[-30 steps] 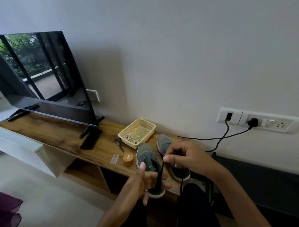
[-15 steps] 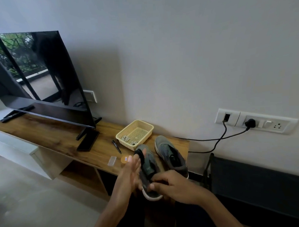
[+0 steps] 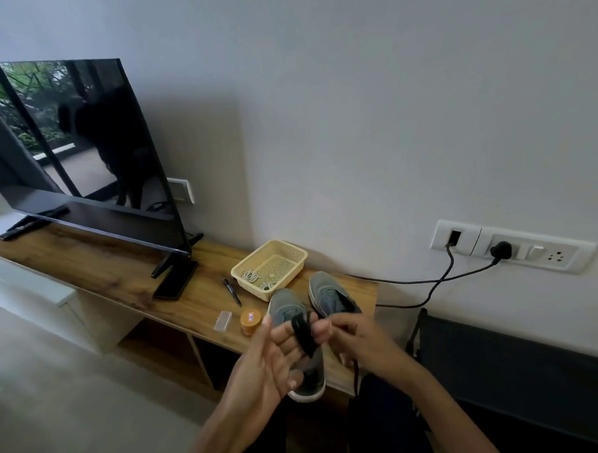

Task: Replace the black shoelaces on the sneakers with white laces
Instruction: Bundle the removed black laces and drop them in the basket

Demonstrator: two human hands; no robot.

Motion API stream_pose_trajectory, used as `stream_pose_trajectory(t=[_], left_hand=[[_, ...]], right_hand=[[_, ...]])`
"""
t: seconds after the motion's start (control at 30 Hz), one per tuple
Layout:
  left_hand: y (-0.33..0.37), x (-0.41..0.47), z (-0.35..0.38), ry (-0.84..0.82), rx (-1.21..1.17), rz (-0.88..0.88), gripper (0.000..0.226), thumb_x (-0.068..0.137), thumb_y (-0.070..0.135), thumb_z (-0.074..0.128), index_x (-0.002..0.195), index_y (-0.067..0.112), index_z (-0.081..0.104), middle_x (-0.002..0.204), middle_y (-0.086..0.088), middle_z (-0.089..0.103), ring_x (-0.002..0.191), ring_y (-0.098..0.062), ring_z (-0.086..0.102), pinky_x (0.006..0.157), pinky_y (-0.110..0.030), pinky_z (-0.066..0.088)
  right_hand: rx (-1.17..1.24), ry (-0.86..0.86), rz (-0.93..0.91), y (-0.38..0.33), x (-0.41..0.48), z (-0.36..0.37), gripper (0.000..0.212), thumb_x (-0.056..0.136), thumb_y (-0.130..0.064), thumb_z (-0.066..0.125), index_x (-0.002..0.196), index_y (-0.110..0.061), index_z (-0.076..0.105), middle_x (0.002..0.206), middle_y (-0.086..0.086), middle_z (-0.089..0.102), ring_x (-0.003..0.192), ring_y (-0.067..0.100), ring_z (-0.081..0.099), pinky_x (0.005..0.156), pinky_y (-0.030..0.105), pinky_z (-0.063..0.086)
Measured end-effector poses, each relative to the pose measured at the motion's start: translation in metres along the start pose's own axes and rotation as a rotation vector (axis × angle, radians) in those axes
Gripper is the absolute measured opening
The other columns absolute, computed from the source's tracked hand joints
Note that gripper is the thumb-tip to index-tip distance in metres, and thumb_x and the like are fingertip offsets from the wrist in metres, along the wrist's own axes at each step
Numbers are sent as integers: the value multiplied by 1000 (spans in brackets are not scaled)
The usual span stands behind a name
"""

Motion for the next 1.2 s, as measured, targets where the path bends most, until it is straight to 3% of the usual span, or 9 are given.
stream_pose_trajectory(t=[0.17, 0.33, 0.43, 0.53, 0.63, 0.87, 1.03, 1.13, 1.2], left_hand=[[2, 4, -8, 59, 1, 43, 65, 91, 53, 21, 130, 9, 51, 127, -3, 63, 99, -13, 67, 46, -17, 43], [-9, 8, -34, 137, 391, -10, 71, 87, 71, 21, 123, 22, 58, 120, 11, 66, 107, -8, 63, 52, -23, 42], [-17, 11, -31, 70, 549, -114, 96, 59, 95, 28, 102, 22, 73, 105, -2, 72, 100, -17, 67, 43, -22, 43], [-17, 5, -15, -61, 467, -119, 94, 77, 73, 12, 102, 2, 68, 93, -17, 71, 75, -15, 67, 45, -18, 38], [-6, -1, -7, -73, 281, -30, 88, 84, 70, 15, 100, 1, 67, 90, -19, 68, 68, -14, 63, 46, -18, 36], [6, 4, -16, 45, -4, 28, 73, 92, 57, 12, 129, 7, 51, 125, -9, 63, 108, -17, 64, 42, -16, 40], [-8, 7, -36, 129, 251, 7, 77, 84, 73, 22, 131, 18, 49, 127, 9, 62, 113, -6, 60, 50, -21, 42], [-25, 11, -44, 152, 455, -99, 97, 62, 89, 30, 127, 22, 55, 119, 6, 66, 110, -10, 62, 48, -23, 43], [-31, 13, -38, 100, 509, -154, 91, 66, 83, 20, 117, 20, 61, 107, -1, 71, 101, -13, 67, 43, -20, 42]], right_hand=[[-45, -143, 57, 17, -14, 33, 21, 99, -23, 46, 89, -15, 62, 70, -9, 51, 60, -1, 48, 57, 18, 41], [-28, -227, 51, -3, -21, 22, 15, 94, -19, 55, 83, -13, 63, 60, -15, 55, 56, -3, 49, 55, 12, 39], [-6, -166, -18, -30, -16, 1, 16, 92, -14, 57, 77, -17, 60, 58, -16, 58, 54, -5, 51, 54, 9, 39], [4, -45, -75, -36, -3, -16, 12, 86, -18, 64, 74, -14, 62, 61, -9, 55, 55, 6, 49, 54, 17, 40], [35, 21, -58, -21, 6, -18, 16, 84, -24, 64, 72, -14, 63, 56, -11, 52, 52, 6, 47, 52, 18, 39], [-51, -108, 55, 17, -6, 23, 17, 97, -22, 49, 89, -21, 64, 65, -15, 60, 59, -3, 50, 59, 18, 41], [-194, -274, 24, 5, -15, 33, 31, 95, -29, 52, 103, -3, 65, 96, 23, 61, 82, 30, 57, 70, 31, 46], [-260, -292, -47, -24, -10, 20, 21, 94, -26, 54, 94, -8, 67, 84, 0, 65, 77, 8, 60, 63, 17, 41], [-291, -257, -79, -41, -2, 5, 13, 92, -24, 58, 86, -17, 66, 72, -13, 60, 67, -1, 54, 59, 13, 37]])
Point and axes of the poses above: each hand's wrist, its own x-axis towards the middle knuckle, its own z-axis out of the palm, y = z × x, the point moved 8 cm from there along x, towards the middle knuckle
